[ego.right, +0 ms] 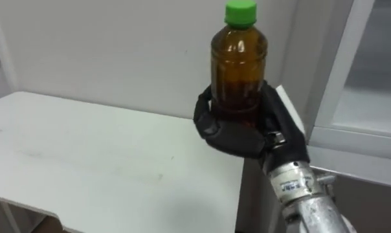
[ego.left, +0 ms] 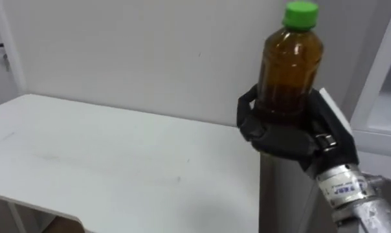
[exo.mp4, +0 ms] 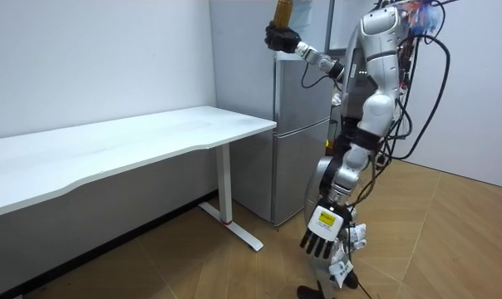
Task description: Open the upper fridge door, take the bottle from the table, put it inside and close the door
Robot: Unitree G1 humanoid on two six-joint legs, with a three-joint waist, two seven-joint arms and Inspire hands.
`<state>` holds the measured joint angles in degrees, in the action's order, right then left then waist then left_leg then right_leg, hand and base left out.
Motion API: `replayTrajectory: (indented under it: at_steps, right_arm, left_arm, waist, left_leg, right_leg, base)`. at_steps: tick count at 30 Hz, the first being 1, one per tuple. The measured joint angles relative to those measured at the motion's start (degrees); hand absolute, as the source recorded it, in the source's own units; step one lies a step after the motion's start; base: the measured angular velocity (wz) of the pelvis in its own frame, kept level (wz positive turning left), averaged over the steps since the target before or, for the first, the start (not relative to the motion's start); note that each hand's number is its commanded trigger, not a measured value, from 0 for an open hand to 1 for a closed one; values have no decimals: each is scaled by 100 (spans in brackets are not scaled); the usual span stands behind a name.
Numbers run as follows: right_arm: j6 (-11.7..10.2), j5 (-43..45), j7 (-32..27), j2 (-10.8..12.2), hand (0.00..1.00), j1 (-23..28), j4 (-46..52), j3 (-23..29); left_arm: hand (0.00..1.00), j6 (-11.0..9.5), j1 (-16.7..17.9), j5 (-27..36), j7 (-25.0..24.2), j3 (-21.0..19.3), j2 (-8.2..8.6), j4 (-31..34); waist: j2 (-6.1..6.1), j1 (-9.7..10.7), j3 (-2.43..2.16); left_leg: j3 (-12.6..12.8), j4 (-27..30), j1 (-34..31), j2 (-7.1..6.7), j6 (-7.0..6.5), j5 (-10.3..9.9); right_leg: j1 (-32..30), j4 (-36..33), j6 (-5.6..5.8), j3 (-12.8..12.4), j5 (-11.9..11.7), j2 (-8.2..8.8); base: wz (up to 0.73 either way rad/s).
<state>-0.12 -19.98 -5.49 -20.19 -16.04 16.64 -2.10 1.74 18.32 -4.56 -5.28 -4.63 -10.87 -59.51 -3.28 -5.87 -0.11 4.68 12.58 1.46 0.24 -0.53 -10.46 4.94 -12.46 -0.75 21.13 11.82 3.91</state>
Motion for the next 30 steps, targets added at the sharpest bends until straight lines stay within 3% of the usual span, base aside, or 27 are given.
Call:
replayTrajectory:
  at_steps: [16,19,21,30]
  right_arm:
    - [1,423,-130,-98,100,539,616,1138]
    - [1,397,-151,-153,100,547,622,1481]
    - [1,394,-218,-184,100,623,628,1639]
    - [54,17,-153,-185,100,1178,666,1691]
  left_arm:
    - [0,-47,104,-8,-40,-264,-10,-2]
    - [0,-49,148,-6,-42,-491,-10,15]
    - [0,-53,175,5,-42,-628,-13,10]
    - [0,-44,194,53,-38,-627,-20,1]
  waist:
    - [-38,572,-6]
    - [-51,594,-6]
    - [-77,712,-22]
    - [-69,785,-15]
  left_leg:
    - [360,-177,221,104,20,-49]
    - [478,-189,308,137,44,-73]
    - [538,-192,369,142,50,-83]
    - [792,-119,527,205,78,-201]
  right_leg:
    - [-21,31,14,-382,-23,-103]
    - [-13,3,13,-538,-23,-128]
    - [16,-5,12,-588,-23,-148]
    - [63,-16,-20,-880,-37,-237]
  base:
    - [-13]
    - [-25]
    - [-13]
    - [-18]
